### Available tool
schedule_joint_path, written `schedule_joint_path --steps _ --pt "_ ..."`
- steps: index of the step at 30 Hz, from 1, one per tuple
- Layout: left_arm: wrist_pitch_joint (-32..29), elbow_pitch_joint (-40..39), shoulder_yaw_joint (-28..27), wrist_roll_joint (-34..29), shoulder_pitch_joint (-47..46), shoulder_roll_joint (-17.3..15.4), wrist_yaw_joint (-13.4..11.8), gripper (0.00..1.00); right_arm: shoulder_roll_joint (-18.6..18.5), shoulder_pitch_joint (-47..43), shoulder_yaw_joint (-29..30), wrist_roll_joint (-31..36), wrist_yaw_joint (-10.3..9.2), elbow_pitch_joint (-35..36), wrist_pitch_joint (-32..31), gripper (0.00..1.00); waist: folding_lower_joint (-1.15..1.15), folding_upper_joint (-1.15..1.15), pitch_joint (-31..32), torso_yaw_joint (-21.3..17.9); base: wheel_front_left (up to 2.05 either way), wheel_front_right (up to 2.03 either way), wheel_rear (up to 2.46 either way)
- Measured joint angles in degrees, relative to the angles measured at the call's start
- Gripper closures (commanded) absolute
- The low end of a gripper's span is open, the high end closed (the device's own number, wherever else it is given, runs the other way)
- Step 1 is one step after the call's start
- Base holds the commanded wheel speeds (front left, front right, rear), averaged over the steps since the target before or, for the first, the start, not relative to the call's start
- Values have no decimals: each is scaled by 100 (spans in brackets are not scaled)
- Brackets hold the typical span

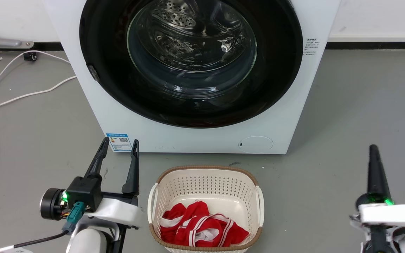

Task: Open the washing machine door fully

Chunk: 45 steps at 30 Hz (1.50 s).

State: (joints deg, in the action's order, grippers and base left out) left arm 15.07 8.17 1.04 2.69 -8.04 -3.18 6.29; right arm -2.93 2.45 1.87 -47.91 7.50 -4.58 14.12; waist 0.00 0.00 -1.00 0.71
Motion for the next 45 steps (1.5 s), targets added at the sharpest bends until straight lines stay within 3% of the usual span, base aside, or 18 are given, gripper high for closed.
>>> schedule_joint_path --steps 2,5,8,14,18,29,36,45 --pt "0 0 -11 0 -2 4 -24 0 2 113 59 -1584 0 -41 49 100 0 0 -8 -9 0 0 0" --pt "0 -3 -54 0 -3 4 -31 0 2 258 162 -3361 -1 -186 74 100 0 0 -40 -33 0 0 0" --pt "0 -34 -101 0 -21 9 -71 0 2 605 268 -4252 -1 -437 45 100 0 0 -111 -73 0 0 0" --pt "1 -174 -125 -54 -221 8 -76 0 -163 1716 469 -5103 -1 -1232 -393 100 0 0 -414 -138 0 0 0" --pt "0 -292 -125 -73 -394 12 -79 0 -545 2661 423 -5260 -1 -1836 -559 100 0 0 -724 -175 0 0 0" --pt "1 -560 -41 -134 -1021 13 -131 0 -1589 5323 -354 -4876 -1 -3353 -1440 100 0 0 -1678 -185 0 0 0" --pt "1 -660 10 -132 -1229 15 -144 0 -1833 6695 -1111 -4558 -1 -4435 -2519 100 1 0 -2088 -166 0 0 0" --pt "1 -743 4 -210 -1345 -33 -143 0 -1663 7910 -1808 -4149 -1 -5305 -3515 100 1 0 -2479 -173 0 0 0"
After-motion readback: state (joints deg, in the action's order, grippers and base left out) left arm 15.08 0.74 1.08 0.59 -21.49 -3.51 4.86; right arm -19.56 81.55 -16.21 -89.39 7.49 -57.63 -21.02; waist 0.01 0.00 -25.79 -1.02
